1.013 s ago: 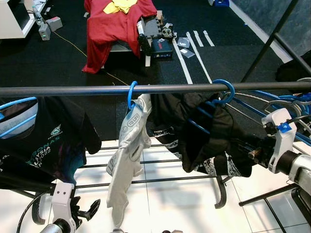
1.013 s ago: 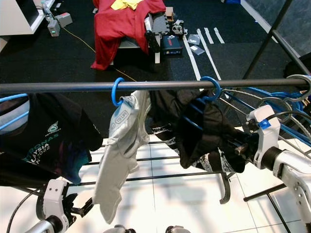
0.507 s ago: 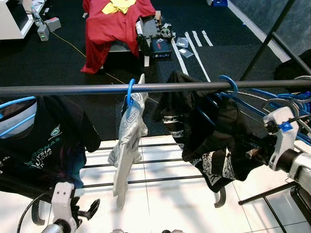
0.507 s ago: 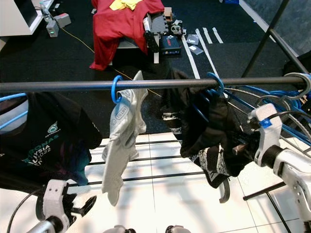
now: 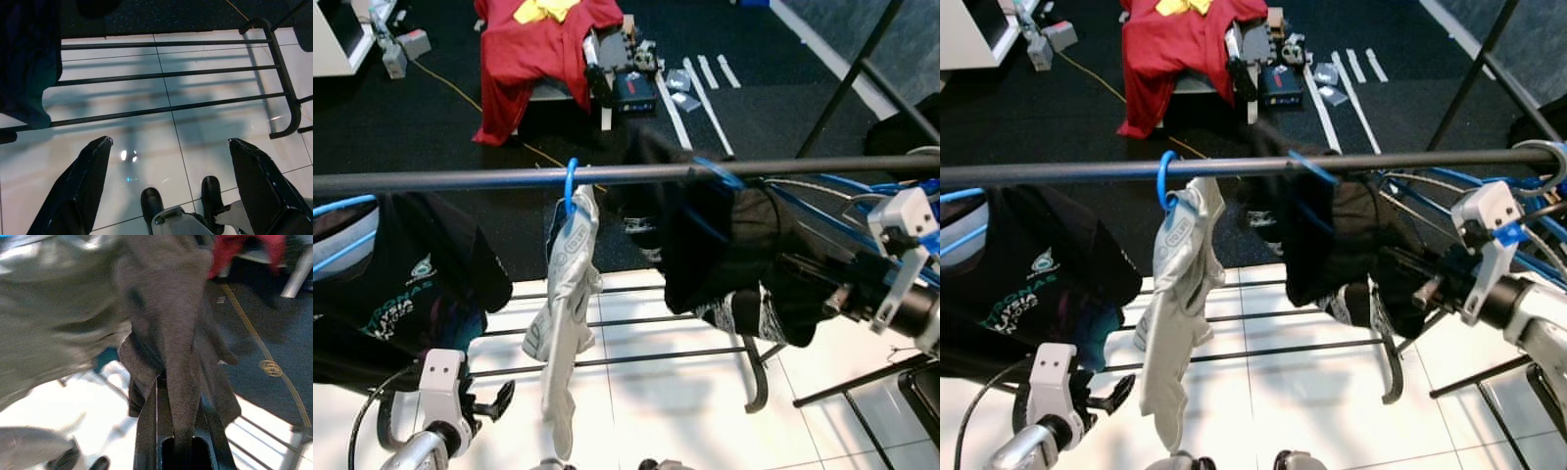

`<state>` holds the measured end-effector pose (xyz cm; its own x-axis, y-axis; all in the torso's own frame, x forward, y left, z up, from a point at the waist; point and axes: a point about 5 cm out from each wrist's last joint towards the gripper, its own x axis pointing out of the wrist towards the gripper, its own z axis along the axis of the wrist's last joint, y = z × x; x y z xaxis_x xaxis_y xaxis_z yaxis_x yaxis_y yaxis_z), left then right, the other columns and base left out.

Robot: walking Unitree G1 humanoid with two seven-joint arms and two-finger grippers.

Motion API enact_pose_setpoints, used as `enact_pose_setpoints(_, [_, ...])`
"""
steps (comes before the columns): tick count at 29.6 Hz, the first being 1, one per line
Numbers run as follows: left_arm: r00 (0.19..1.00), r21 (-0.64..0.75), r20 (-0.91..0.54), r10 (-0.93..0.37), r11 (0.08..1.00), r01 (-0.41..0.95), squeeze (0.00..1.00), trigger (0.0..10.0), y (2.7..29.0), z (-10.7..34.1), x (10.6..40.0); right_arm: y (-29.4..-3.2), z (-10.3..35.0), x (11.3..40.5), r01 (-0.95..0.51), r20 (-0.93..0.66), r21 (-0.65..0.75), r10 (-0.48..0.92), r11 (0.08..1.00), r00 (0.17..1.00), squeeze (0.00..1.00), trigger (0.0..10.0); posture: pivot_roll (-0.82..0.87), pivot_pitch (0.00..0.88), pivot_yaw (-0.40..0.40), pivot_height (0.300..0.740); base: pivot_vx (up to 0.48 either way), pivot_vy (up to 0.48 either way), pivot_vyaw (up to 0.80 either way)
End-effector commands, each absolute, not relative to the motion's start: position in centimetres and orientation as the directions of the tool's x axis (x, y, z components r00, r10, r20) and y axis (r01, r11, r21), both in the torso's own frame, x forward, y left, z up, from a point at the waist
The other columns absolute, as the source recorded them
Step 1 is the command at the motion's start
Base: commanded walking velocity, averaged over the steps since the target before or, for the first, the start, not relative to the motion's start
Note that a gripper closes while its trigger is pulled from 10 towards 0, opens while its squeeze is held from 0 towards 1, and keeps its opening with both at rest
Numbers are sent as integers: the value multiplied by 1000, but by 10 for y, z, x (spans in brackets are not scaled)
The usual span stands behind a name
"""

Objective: Hang hanger

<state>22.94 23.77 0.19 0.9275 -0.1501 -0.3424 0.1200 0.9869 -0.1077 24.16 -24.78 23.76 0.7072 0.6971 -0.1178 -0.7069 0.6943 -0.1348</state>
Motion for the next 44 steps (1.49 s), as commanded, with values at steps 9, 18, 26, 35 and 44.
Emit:
enact_pose_setpoints(9, [911, -116, -388, -142, 988, 104, 0, 10000, 237, -1, 218, -235, 233, 225, -775, -121, -103, 766, 623, 632, 0, 0, -64, 224, -24, 740, -314, 0, 0])
enact_pose_setpoints(18, [911, -117, -383, -151, 987, 114, 0, 10000, 247, 7, 219, -235, 242, 222, -773, -64, -85, 771, 629, 634, 0, 0, -62, 229, -19, 740, -199, 0, 0])
enact_pose_setpoints(26, [913, -126, -375, -163, 984, 124, 0, 10000, 254, 15, 219, -242, 252, 218, -753, -50, -107, 753, 649, 656, 0, 0, -63, 226, -14, 740, 0, 0, 0])
enact_pose_setpoints(35, [913, -154, -334, -233, 969, 191, 0, 10000, 256, 32, 225, -245, 252, 204, -764, -84, -101, 760, 637, 645, 0, 0, -64, 223, -15, 740, 0, 0, 0])
enact_pose_setpoints(44, [877, -228, -174, -448, 885, 406, 0, 10000, 261, 91, 250, -238, 256, 181, -839, -131, -45, 830, 542, 543, 0, 0, -65, 213, -8, 740, -162, 0, 0])
